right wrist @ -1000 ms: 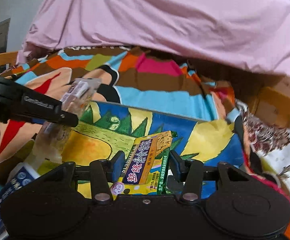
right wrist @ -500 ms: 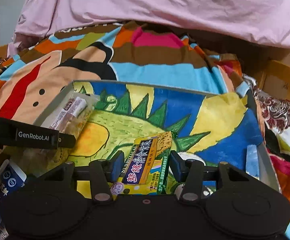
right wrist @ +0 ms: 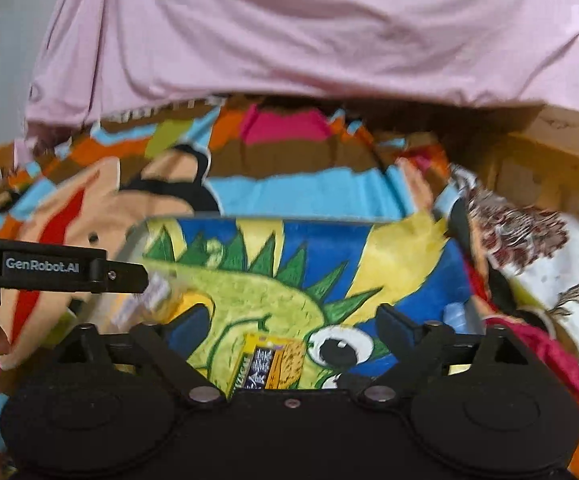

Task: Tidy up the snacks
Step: 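Open both tools and withdraw them from the tray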

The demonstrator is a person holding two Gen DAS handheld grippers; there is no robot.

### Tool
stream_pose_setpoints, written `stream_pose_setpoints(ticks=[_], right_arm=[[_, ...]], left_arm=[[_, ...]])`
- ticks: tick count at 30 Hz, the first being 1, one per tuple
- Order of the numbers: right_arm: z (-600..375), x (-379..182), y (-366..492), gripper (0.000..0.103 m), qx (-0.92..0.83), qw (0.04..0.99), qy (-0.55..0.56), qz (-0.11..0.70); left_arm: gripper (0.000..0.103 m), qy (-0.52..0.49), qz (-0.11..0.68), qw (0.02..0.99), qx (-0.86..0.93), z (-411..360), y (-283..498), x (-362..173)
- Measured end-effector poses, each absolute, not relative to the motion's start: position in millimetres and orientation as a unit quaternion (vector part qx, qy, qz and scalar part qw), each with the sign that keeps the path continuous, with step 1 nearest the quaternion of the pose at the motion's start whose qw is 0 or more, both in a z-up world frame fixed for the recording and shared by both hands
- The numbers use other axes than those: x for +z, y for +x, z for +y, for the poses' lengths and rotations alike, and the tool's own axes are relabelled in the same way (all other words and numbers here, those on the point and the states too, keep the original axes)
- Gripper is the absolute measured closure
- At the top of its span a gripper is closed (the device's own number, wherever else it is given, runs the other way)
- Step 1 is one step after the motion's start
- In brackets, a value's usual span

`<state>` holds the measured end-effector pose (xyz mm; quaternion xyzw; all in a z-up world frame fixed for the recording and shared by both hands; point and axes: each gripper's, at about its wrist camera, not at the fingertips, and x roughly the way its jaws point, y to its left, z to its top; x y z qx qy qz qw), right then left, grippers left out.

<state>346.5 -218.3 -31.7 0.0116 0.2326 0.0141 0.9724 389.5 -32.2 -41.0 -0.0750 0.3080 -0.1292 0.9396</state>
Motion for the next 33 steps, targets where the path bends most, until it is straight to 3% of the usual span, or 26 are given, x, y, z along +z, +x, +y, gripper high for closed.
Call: stream_pose_setpoints(ticks=[5,18,33], right_arm=[[-229.8,-4.0,308.7,0.001,0.016,0.982,0.037,0.185],[-241.9,38.1,171.1,0.001,0.0,0.997,0.014,0.074],[-249.8,33.2,49.5,0.001,-0.009,0.996,0.026,0.083]], left_arm=[[0.001,-0.076,0.25,0.958,-0.118,-22.4,351.4,-10.6],[0.001,-0.079,0.182,0.976,-0.089,-10.2,225.0,13.6],[0.0,-0.061,0.181,0.976,-0.1,-4.3,113.2,12.7]])
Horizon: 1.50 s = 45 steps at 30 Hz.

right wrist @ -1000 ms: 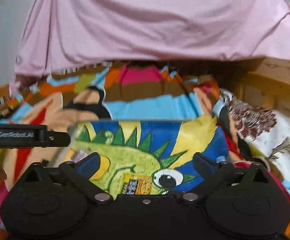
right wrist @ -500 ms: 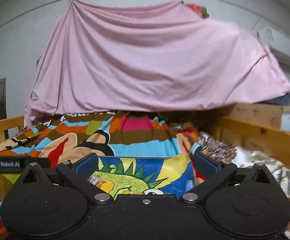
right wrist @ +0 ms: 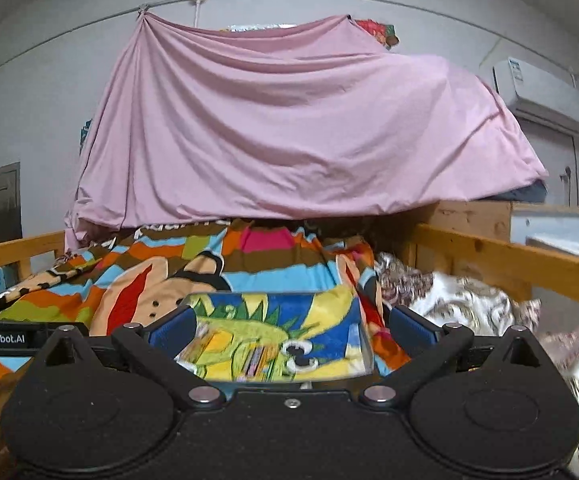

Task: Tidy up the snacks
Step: 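Open both tools and withdraw them from the tray, then reach the left tool to the blue milk-powder stick while the right tool reaches the orange bag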

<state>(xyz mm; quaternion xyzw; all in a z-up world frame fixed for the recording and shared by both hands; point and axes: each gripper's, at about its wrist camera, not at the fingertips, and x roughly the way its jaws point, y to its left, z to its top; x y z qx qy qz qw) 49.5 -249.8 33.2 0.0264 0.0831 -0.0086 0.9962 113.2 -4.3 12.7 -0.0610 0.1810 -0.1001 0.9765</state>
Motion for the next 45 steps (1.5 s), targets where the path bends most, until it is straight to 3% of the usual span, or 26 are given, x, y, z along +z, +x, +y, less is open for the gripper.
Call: stream_pose_setpoints(ticks=[25,45], right_arm=[[-234.0,14.7,-4.8,0.001,-0.037,0.981,0.029,0.187],[-230.7,11.8,22.7,0.001,0.001,0.97,0.028,0.243]], left_arm=[[0.0,0.008,0.247,0.964,-0.104,-15.9,45.7,-3.4],[0.0,-0.02,0.318,0.942,-0.108,-1.0,77.7,0.1]])
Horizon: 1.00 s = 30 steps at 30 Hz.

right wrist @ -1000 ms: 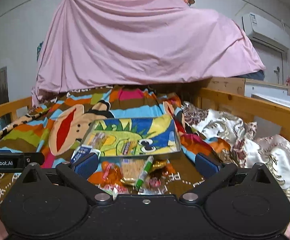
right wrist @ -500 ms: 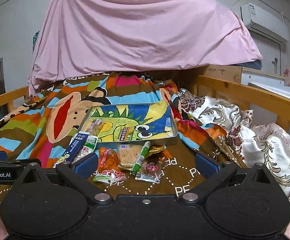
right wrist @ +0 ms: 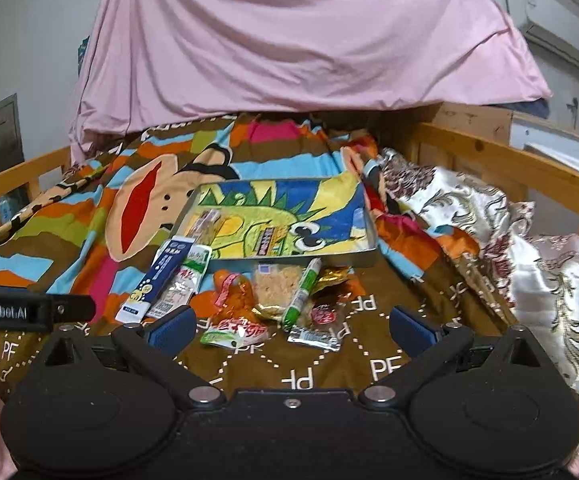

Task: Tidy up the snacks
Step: 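Reach the left tool to the blue milk-powder stick while the right tool reaches the orange bag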

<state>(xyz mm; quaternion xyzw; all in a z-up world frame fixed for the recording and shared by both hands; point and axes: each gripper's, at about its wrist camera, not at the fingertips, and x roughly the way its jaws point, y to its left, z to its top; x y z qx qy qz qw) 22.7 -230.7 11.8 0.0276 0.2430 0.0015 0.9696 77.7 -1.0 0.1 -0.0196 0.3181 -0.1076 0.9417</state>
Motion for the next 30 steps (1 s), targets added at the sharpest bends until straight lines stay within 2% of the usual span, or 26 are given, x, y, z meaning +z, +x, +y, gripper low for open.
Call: stream_pose_setpoints(ticks=[4,11,22,30], right_arm=[[-228.9,7.8,36.6,0.001,0.014,0.966,0.029,0.258],[-228.2,1.4,62.9,0.001,0.06,0.957,0.034,0.282],[-213.5,-27.7,132.3,0.001,0.196,0.915,0.074,0.345],[-207.1,-55.4,170.8,0.001,0.186,0.896,0.129,0.382]], left_arm=[[0.0,-0.045,0.367,0.922,-0.115,11.6,104.8,-2.4],[0.0,-0.059,0.396,0.909,-0.116,26.0,140.4,-8.8],[0.001,0.023,0.369,0.91,-0.187,12.6,200.2,-13.7],[0.003,0.057,0.381,0.898,-0.215,9.6,240.2,-42.3]])
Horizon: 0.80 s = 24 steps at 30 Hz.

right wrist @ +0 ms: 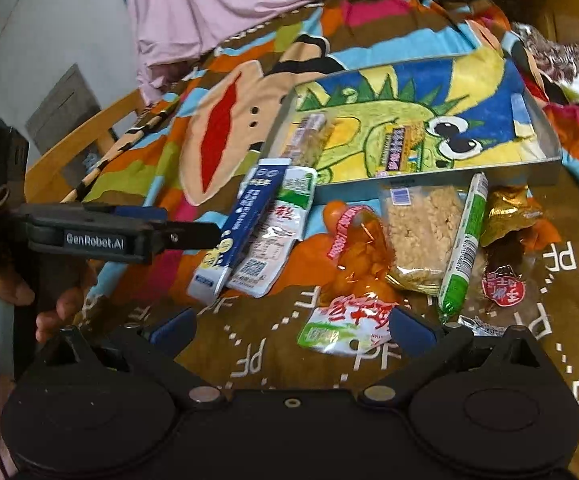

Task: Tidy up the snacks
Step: 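Reach the left tool to the blue milk-powder stick while the right tool reaches the orange bag, then close the left tool on the blue stick while the right tool grips the orange bag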

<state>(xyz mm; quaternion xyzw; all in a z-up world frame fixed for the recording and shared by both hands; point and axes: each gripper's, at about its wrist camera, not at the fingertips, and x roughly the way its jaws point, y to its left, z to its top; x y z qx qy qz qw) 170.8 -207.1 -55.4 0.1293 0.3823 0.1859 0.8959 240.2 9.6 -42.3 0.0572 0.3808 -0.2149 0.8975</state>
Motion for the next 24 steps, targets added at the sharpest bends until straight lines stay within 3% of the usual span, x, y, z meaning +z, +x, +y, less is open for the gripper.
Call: stream_pose_setpoints(ticks=[9,14,17,21,24], right_arm=[[-203.1,-85.4,208.9,0.001,0.118,0.887,0.142,0.423],[-206.5,-95.9,223.0,0.001,0.108,0.888,0.16,0.418],[-206.1,-97.1,224.3,0.008,0.088,0.891,0.17,0.413],[-197.4,-95.0,218.4,0.029,0.064,0.9,0.118,0.414],[-196.9,-94.1,214.5,0.029,0.062,0.901,0.11,0.414]], left_arm=[[0.018,0.046,0.4,0.885,-0.233,-0.2,269.0,-66.3],[0.036,0.025,0.409,0.885,-0.222,3.7,280.9,-73.8],[0.049,0.007,0.415,0.884,-0.214,9.7,283.7,-74.0],[0.06,0.007,0.422,0.883,-0.205,11.3,283.2,-73.3],[0.068,0.008,0.429,0.879,-0.208,9.1,281.3,-73.6]])
